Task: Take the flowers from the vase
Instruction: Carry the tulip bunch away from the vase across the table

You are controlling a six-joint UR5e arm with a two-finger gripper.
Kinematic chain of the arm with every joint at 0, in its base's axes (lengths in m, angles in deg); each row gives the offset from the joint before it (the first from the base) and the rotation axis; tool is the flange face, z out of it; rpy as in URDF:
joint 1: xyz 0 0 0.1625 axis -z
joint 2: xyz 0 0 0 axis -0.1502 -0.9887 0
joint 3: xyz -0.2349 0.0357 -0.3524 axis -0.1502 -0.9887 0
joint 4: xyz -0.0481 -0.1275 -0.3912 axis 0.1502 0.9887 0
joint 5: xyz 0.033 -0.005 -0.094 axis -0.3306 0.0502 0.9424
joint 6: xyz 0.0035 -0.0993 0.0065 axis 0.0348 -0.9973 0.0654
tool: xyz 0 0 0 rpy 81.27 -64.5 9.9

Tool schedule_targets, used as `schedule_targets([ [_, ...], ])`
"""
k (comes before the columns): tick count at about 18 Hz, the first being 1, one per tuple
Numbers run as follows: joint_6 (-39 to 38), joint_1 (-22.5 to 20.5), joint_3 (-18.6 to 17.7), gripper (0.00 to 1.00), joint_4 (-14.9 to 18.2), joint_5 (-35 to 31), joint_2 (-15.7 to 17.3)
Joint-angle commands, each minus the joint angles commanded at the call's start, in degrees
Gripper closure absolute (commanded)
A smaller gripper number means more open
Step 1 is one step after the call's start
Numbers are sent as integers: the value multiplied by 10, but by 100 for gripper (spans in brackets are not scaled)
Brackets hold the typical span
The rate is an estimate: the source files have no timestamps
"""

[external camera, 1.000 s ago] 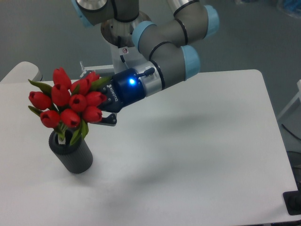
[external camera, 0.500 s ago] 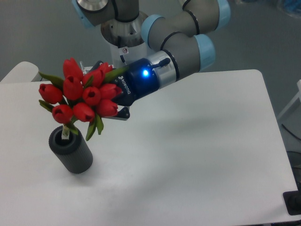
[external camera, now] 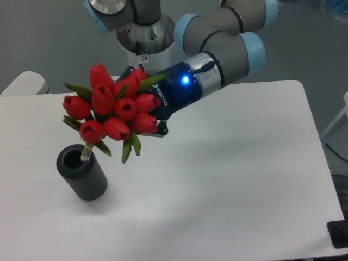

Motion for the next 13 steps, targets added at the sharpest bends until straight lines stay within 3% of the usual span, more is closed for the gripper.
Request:
schedule_targets([
  [5,6,-6,42,100,-4,-35,-35],
  [13,8,-33,111,100,-9,-183,-98],
])
